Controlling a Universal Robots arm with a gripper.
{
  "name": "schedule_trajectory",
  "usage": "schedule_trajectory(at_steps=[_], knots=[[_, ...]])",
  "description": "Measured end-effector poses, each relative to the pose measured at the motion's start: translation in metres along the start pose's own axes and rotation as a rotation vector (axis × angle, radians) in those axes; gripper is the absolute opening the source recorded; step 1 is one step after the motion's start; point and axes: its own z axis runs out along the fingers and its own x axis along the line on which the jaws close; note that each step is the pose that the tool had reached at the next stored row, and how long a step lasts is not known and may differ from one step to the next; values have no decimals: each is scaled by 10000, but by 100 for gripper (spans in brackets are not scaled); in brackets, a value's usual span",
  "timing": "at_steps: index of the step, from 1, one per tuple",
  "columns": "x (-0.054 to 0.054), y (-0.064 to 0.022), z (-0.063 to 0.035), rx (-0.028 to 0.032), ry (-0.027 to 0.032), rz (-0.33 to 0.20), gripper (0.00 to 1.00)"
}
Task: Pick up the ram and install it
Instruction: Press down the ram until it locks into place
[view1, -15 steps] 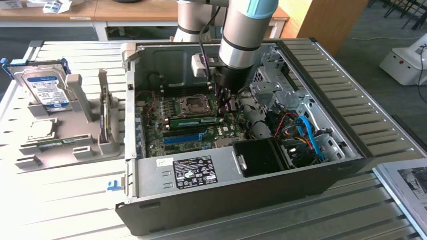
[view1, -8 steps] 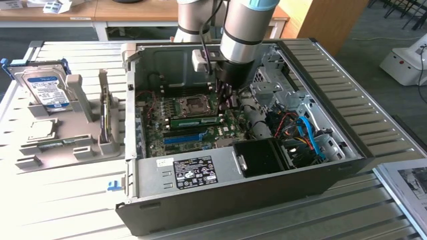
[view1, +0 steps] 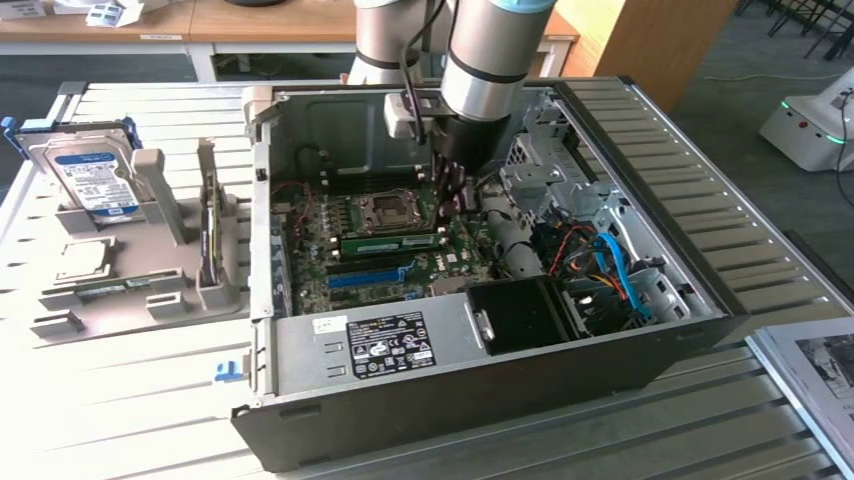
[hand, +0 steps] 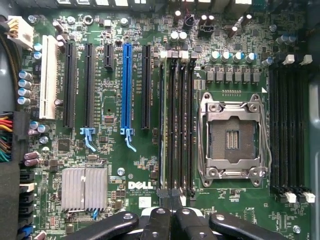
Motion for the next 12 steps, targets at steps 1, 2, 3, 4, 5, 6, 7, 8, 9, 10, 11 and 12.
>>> schedule_trajectory(at_steps=[1,2,3,4,5,6,7,8,9,10,11,12], knots=[[0,0,-7,-1,0,0,10],[-1,0,-11,-1,-1,0,10],[-1,1,-11,-1,-3,0,10],[-1,0,-11,-1,-3,0,10],[-1,0,-11,-1,-2,0,10],[0,1,-12,-1,-2,0,10],[0,1,-12,-2,0,0,10],[0,1,-12,-1,0,0,10],[0,1,-12,-2,0,0,10],[0,1,-12,-1,-1,-1,10],[0,4,-12,-1,0,-1,10],[0,8,-12,-1,0,0,10]])
